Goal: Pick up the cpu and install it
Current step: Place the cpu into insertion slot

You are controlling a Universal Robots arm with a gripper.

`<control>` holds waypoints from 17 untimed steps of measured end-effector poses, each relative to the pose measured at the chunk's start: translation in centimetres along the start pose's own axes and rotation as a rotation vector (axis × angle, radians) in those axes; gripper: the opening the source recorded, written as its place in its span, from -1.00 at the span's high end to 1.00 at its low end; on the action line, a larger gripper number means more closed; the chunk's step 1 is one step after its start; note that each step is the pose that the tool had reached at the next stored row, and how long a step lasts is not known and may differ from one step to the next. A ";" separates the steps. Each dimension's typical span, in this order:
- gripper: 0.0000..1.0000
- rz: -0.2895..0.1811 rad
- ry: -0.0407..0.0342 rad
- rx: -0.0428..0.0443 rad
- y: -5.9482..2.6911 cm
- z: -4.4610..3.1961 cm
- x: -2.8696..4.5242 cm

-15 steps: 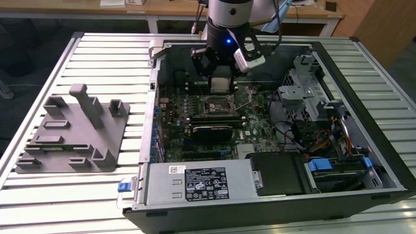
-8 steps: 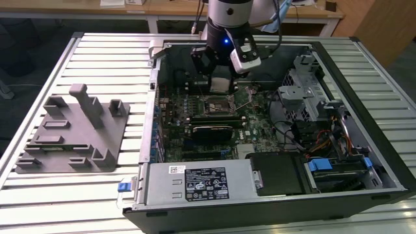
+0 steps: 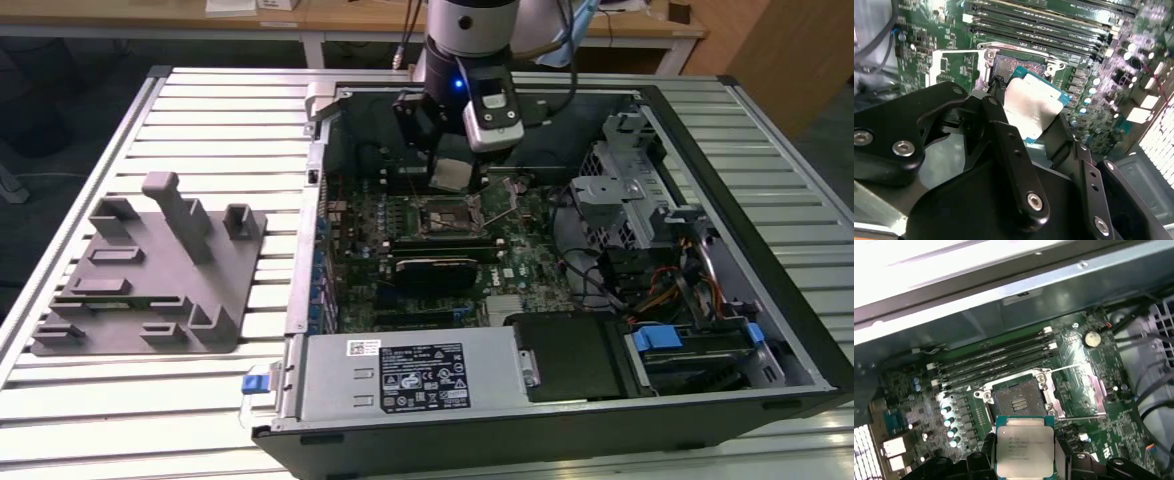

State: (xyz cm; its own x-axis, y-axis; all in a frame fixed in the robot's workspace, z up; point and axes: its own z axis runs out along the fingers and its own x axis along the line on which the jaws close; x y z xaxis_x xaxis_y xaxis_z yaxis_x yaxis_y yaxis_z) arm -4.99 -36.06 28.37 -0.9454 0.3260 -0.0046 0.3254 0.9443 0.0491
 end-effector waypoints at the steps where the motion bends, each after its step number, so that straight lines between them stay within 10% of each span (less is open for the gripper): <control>1: -0.09 0.019 -0.0010 0.0001 0.00 0.00 0.00; 17: -0.09 0.310 -0.0152 0.0015 -0.01 0.14 0.00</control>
State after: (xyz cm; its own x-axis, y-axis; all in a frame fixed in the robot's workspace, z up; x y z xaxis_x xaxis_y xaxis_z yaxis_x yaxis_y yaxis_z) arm -4.99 -36.06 28.23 -0.8008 0.5989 -0.0046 0.5980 0.8000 0.0490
